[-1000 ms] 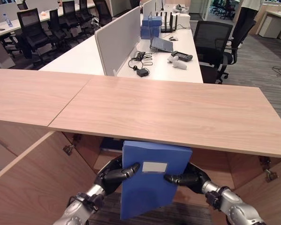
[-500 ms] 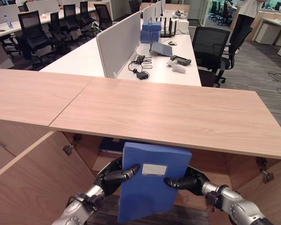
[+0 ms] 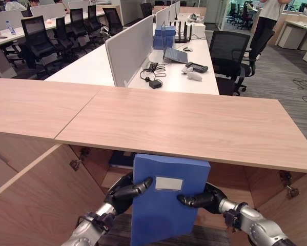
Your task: Put the empty folder in the office cabinet
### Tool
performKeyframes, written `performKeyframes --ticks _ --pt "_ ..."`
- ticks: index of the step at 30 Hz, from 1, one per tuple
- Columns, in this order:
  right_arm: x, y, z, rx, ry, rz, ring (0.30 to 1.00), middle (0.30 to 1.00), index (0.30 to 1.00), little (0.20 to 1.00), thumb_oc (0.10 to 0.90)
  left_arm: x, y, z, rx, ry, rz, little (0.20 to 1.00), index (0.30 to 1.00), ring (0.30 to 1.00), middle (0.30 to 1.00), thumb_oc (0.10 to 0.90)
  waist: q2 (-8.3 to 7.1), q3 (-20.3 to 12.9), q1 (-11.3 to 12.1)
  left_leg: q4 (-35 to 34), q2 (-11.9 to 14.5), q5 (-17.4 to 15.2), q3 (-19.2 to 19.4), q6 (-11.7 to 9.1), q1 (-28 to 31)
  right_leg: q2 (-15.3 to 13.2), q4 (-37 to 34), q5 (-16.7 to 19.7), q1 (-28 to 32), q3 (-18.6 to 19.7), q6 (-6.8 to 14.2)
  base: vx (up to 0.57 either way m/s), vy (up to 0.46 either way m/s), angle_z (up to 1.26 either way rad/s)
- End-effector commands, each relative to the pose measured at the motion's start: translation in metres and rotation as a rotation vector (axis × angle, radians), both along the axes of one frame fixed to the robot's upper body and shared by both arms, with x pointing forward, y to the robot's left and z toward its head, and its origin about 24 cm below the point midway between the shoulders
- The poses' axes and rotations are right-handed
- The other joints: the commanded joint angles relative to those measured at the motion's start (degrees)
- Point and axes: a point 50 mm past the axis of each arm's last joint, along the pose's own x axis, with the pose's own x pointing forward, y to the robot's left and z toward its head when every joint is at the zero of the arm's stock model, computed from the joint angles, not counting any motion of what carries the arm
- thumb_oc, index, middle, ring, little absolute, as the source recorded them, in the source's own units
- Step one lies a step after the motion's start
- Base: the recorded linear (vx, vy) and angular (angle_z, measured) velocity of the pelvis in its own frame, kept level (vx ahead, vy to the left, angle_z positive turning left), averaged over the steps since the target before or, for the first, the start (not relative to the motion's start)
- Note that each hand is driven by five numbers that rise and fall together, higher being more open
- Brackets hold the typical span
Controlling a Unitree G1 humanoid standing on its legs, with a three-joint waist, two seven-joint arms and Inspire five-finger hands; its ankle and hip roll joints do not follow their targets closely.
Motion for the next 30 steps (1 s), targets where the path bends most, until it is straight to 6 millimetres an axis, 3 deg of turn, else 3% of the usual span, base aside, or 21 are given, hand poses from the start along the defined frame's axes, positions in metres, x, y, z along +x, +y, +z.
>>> performKeyframes --ticks 1,2,3,6,9,10,12,13,14,16,17,18,26,27,30 --pt "0.024 0.081 0.055 0.446 -0.221 0.158 0.3 0.3 0.3 0.3 0.4 0.054 -0.058 0.061 -0.231 -0.376 -0.122 0.582 0.582 0.582 0.582 0.588 0.1 1.3 0.4 -0.1 -2.7 -4.1 1.2 2.7 0.7 2.5 2.8 -9.6 4.1 -0.1 -0.5 0.0 0.0 0.0" --pt "0.025 0.079 0.053 0.439 -0.218 0.14 0.3 0.3 0.3 0.3 0.4 0.053 -0.054 0.057 -0.211 -0.361 -0.101 0.811 0.811 0.811 0.811 0.74 0.11 1.3 0.4 -0.1 -2.8 -4.1 1.3 2.7 0.7 2.5 2.8 -9.6 4.1 -0.2 -0.5 0.0 0.0 0.0" --pt "0.026 0.076 0.052 0.424 -0.223 0.126 0.3 0.3 0.3 0.3 0.4 0.052 -0.053 0.054 -0.202 -0.349 -0.089 0.9 0.9 0.9 0.9 0.8 0.14 1.3 0.4 -0.1 -2.8 -4.1 1.3 2.7 0.6 2.5 2.8 -9.6 4.2 -0.2 -0.5 0.0 0.0 0.0" --pt "0.029 0.06 0.043 0.372 -0.215 0.012 0.3 0.3 0.3 0.3 0.4 0.053 -0.043 0.045 -0.133 -0.316 -0.033 0.9 0.9 0.9 0.9 0.8 0.15 1.3 0.5 -0.1 -2.8 -4.1 1.2 2.7 0.5 2.5 2.7 -9.5 4.2 -0.5 -0.5 0.0 0.0 0.0" --pt "0.033 0.031 0.029 0.34 -0.19 -0.206 0.3 0.3 0.3 0.3 0.4 0.047 -0.024 0.025 -0.04 -0.249 0.036 0.9 0.9 0.9 0.9 0.8 0.11 1.0 0.5 -0.1 -2.8 -4.2 1.2 2.7 0.3 2.6 2.4 -9.4 4.2 -0.7 -0.4 0.01 0.0 0.01" --pt "0.033 0.031 0.029 0.34 -0.19 -0.206 0.3 0.3 0.3 0.3 0.4 0.047 -0.024 0.025 -0.039 -0.249 0.036 0.9 0.9 0.9 0.9 0.8 0.1 1.0 0.5 -0.1 -2.8 -4.2 1.2 2.7 0.4 2.6 2.4 -9.4 4.2 -0.7 -0.4 0.0 0.0 0.0" --pt "0.035 0.011 0.023 0.302 -0.187 -0.333 0.3 0.3 0.3 0.3 0.4 0.042 -0.011 0.013 0.027 -0.19 0.091 0.9 0.9 0.9 0.9 0.8 0.12 1.0 0.5 -0.1 -2.9 -4.3 0.9 2.7 0.3 2.6 2.2 -9.4 4.4 -0.9 -0.4 0.0 0.0 0.0" --pt "0.036 -0.014 0.01 0.248 -0.148 -0.496 0.3 0.3 0.3 0.3 0.4 0.035 0.009 -0.004 0.179 -0.119 0.134 0.9 0.9 0.9 0.9 0.8 0.11 0.9 0.6 -0.1 -3.0 -4.2 0.6 2.7 0.1 2.6 2.1 -9.4 4.3 -1.1 -0.4 0.0 0.0 0.0" --pt "0.036 -0.014 0.01 0.248 -0.148 -0.496 0.3 0.3 0.3 0.3 0.4 0.035 0.009 -0.004 0.179 -0.119 0.134 0.9 0.9 0.9 0.9 0.8 0.11 0.9 0.6 -0.1 -3.0 -4.2 0.6 2.7 0.1 2.6 2.1 -9.4 4.4 -1.1 -0.4 0.02 0.001 0.07" --pt "0.034 -0.036 0.0 0.214 -0.109 -0.635 0.3 0.3 0.3 0.3 0.4 0.024 0.024 -0.025 0.296 -0.016 0.179 0.9 0.9 0.9 0.9 0.8 0.1 0.8 0.7 -0.1 -3.0 -4.3 0.5 2.6 -0.1 2.6 2.1 -9.5 4.3 -1.2 -0.4 0.03 -0.001 0.06" --pt "0.035 -0.036 0.0 0.214 -0.11 -0.636 0.3 0.3 0.3 0.3 0.4 0.024 0.024 -0.025 0.297 -0.017 0.179 0.9 0.9 0.9 0.9 0.8 0.1 0.8 0.7 -0.1 -3.0 -4.3 0.5 2.6 -0.1 2.6 2.1 -9.5 4.3 -1.2 -0.4 0.02 -0.011 0.04" --pt "0.033 -0.049 -0.004 0.208 -0.089 -0.729 0.3 0.3 0.3 0.3 0.4 0.016 0.033 -0.034 0.337 0.031 0.204 0.9 0.9 0.9 0.9 0.8 0.07 0.9 0.9 -0.1 -3.0 -4.3 0.4 2.6 -0.2 2.6 2.0 -9.4 4.3 -1.5 -0.3 0.0 -0.008 0.05" --pt "0.04 -0.084 0.007 0.345 -0.161 -1.076 0.3 0.3 0.3 0.3 0.4 -0.016 0.051 -0.065 0.572 0.194 0.143 0.9 0.9 0.9 0.9 0.8 0.37 1.2 1.5 -0.1 -3.1 -4.6 -0.1 2.6 -0.8 2.6 1.9 -9.8 4.2 -1.9 -0.1 0.01 -0.009 0.08" --pt "0.043 -0.092 0.009 0.398 -0.175 -1.175 0.3 0.3 0.3 0.3 0.4 -0.031 0.055 -0.075 0.673 0.247 0.073 0.9 0.9 0.9 0.9 0.8 0.57 1.2 1.7 -0.1 -3.1 -4.7 -0.3 2.6 -0.8 2.7 2.1 -9.9 4.2 -1.9 0.0 0.0 0.0 0.0" --pt "0.046 -0.099 0.013 0.441 -0.193 -1.283 0.3 0.3 0.3 0.3 0.4 -0.048 0.058 -0.087 0.781 0.321 0.019 0.9 0.9 0.9 0.9 0.8 0.84 1.3 2.3 -0.1 -3.1 -4.8 -0.5 2.6 -0.9 2.7 2.3 -10.3 4.0 -1.9 -0.1 0.01 -0.002 0.0"
